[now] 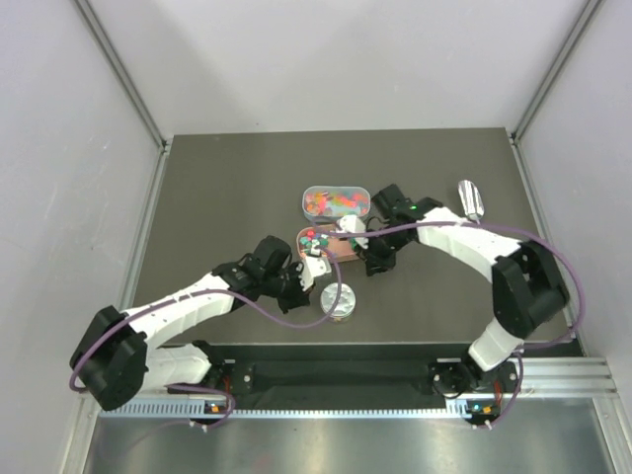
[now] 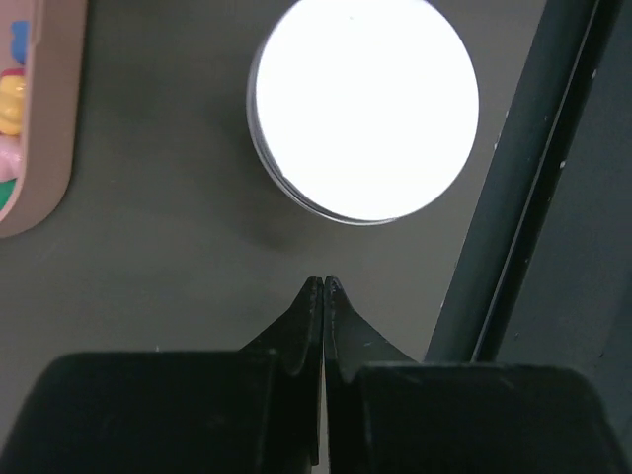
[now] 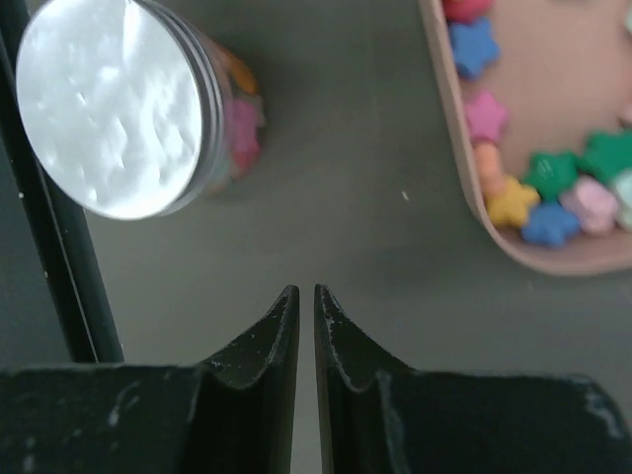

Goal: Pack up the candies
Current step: Close the bottle lid on the packing bottle, then screw the bottle lid onto the packing bottle.

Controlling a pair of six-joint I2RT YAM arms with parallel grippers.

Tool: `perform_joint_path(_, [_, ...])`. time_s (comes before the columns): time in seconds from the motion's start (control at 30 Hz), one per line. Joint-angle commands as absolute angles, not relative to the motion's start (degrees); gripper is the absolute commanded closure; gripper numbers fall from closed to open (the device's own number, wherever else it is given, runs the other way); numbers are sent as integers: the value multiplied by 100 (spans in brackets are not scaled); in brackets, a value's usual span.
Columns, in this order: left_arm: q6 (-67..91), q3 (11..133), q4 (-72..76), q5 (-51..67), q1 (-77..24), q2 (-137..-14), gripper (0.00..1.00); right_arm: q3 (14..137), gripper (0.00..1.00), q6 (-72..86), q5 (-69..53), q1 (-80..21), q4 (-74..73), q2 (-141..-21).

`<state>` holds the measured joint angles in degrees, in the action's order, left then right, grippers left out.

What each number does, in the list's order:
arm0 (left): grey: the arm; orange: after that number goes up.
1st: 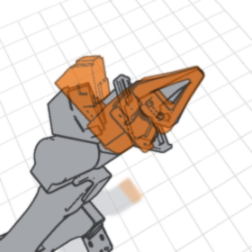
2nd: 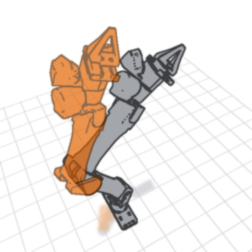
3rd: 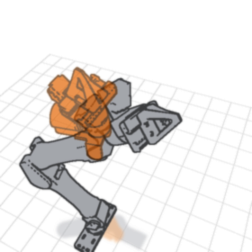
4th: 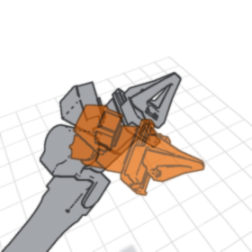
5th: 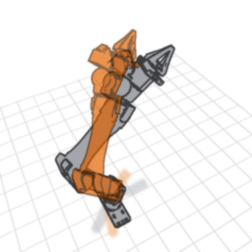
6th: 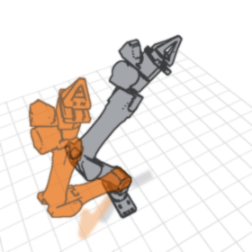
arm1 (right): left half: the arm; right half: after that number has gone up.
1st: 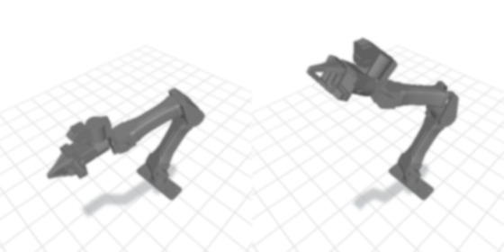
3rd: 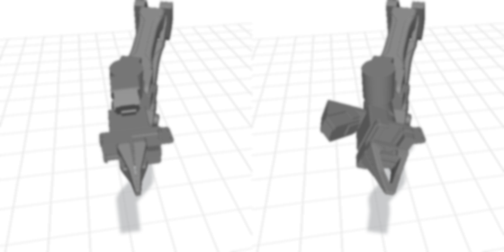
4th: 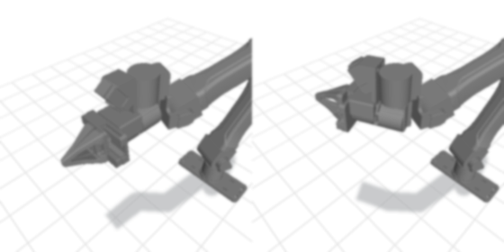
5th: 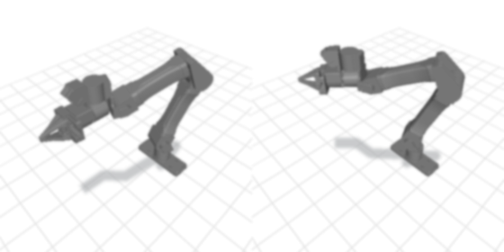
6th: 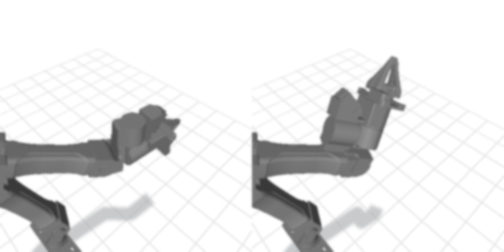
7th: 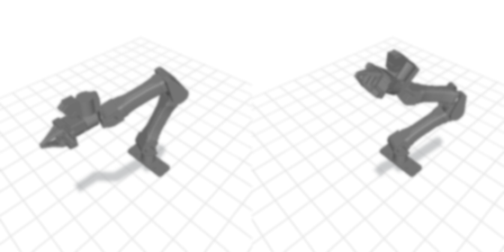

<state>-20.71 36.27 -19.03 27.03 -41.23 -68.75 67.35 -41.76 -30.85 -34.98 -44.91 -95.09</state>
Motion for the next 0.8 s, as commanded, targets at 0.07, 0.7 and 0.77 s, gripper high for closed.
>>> perform_joint_path(0.07, [-362, 4034, -1810, 2696, -4008, -6968, 100, 6118, 87, -4421, -3443, -3182, -4342, -8429])
perform_joint_path(0.7, [1222, 3472, -748, 3164, -3938, -7760, 100, 5273, 87, -3464, -4245, -3603, -3191, -8797])
perform_joint_path(0.77, [1265, 3463, -695, 3217, -3938, -7848, 100, 5440, 87, -3472, -4341, -3612, -3278, -8999])
